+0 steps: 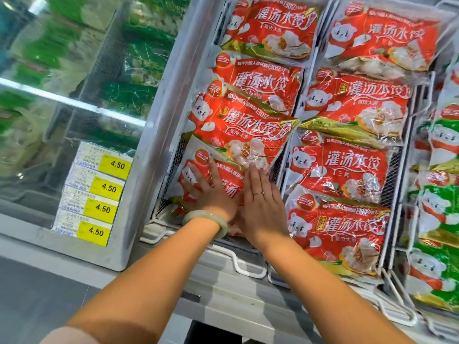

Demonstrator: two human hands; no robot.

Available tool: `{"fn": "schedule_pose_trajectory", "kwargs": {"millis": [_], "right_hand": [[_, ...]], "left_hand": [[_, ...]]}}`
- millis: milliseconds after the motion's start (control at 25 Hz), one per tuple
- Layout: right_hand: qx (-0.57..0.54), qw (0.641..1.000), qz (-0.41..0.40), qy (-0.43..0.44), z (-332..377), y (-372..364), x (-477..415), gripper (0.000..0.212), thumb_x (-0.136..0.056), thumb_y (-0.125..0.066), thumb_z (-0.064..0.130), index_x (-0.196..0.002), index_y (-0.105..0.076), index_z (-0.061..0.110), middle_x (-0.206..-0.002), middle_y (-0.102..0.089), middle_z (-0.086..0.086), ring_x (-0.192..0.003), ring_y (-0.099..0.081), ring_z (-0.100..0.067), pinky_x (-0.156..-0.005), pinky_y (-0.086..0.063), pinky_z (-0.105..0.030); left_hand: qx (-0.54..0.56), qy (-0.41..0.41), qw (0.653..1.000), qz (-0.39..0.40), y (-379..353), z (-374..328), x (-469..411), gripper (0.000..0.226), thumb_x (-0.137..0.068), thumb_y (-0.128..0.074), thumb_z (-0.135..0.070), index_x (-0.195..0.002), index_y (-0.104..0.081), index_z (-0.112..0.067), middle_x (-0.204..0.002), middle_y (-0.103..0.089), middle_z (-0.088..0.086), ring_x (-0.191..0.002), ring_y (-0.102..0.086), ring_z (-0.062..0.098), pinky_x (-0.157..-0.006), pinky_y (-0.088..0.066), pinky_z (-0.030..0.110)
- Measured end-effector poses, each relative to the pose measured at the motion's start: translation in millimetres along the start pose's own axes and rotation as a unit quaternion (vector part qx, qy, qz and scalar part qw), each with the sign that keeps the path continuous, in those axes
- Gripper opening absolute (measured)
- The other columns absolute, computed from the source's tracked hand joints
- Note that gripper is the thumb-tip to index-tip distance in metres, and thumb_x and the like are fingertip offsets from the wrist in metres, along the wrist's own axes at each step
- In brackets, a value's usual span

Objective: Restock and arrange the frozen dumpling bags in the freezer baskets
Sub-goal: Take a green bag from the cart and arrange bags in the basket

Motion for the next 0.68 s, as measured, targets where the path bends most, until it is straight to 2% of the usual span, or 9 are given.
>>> {"fn": "schedule_pose_trajectory", "kwargs": {"millis": [80, 160, 240, 360, 440, 520, 680], "right_hand": [[-0.073, 0.997, 0.030, 0.002, -2, -4, 2, 0.095, -0.083, -0.058, 0.044, -0.152, -0.003, 0.008, -0.161, 0.006, -0.003, -0.144, -0.015, -0.026, -0.115, -0.022, -0.039], [-0.151, 0.985, 0.076, -0.014, -9, -9, 0, 0.105, -0.080, -0.063, 0.048, -0.152, 0.007, 0.016, -0.159, 0.017, 0.005, -0.147, -0.009, -0.024, -0.115, -0.023, -0.037], [-0.182, 0.980, 0.082, -0.007, -13, -13, -3, 0.111, -0.077, -0.065, 0.053, -0.151, 0.013, 0.024, -0.158, 0.024, 0.005, -0.148, -0.002, -0.023, -0.117, -0.017, -0.036], [-0.161, 0.982, 0.092, 0.030, -13, -18, -9, 0.113, -0.078, -0.063, 0.056, -0.147, 0.023, 0.030, -0.152, 0.037, 0.004, -0.147, 0.012, -0.022, -0.118, -0.004, -0.036], [-0.133, 0.983, 0.109, 0.063, -16, -20, -14, 0.115, -0.079, -0.064, 0.053, -0.144, 0.027, 0.030, -0.151, 0.039, 0.003, -0.146, 0.018, -0.021, -0.121, -0.006, -0.039], [-0.110, 0.982, 0.131, 0.083, -23, -19, -19, 0.118, -0.077, -0.067, 0.052, -0.141, 0.031, 0.033, -0.149, 0.042, 0.005, -0.146, 0.019, -0.019, -0.118, -0.008, -0.039], [-0.068, 0.975, 0.178, 0.112, -28, -19, -20, 0.120, -0.076, -0.066, 0.055, -0.140, 0.032, 0.030, -0.148, 0.043, 0.004, -0.142, 0.023, -0.017, -0.113, -0.003, -0.034]], "left_hand": [[0.005, 0.018, 0.999, 0.034, -1, -16, 4, 0.095, -0.086, -0.039, -0.063, -0.139, 0.037, -0.038, -0.148, 0.044, 0.007, -0.141, 0.023, 0.045, -0.108, -0.008, 0.070], [0.004, 0.021, 0.998, 0.060, -3, -23, 5, 0.090, -0.089, -0.034, -0.062, -0.139, 0.036, -0.037, -0.149, 0.042, 0.008, -0.142, 0.019, 0.046, -0.109, -0.010, 0.069], [-0.005, 0.004, 0.999, 0.035, 4, -19, 3, 0.084, -0.088, -0.027, -0.065, -0.141, 0.031, -0.039, -0.153, 0.036, 0.006, -0.144, 0.014, 0.043, -0.112, -0.007, 0.063], [-0.074, -0.133, 0.982, -0.113, 18, -3, -6, 0.078, -0.089, -0.025, -0.063, -0.144, 0.026, -0.040, -0.155, 0.032, 0.004, -0.146, 0.021, 0.033, -0.115, 0.009, 0.053], [-0.097, -0.178, 0.976, -0.084, 19, 7, -15, 0.074, -0.089, -0.021, -0.067, -0.140, 0.028, -0.046, -0.152, 0.039, -0.002, -0.142, 0.032, 0.031, -0.113, 0.013, 0.059], [-0.086, -0.153, 0.984, -0.033, 12, 12, -22, 0.071, -0.087, -0.017, -0.071, -0.137, 0.029, -0.051, -0.148, 0.044, -0.008, -0.139, 0.036, 0.033, -0.109, 0.011, 0.065], [-0.078, -0.098, 0.992, -0.012, -5, 14, -14, 0.068, -0.085, -0.006, -0.072, -0.136, 0.033, -0.048, -0.143, 0.050, -0.008, -0.137, 0.039, 0.035, -0.105, 0.012, 0.070]]}}
Point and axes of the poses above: each hand's wrist, its own x-axis away from the middle knuckle, its own y-axis out of the back of the hand, z = x × y, the point moved 3 cm from there along -x, towards the middle knuckle
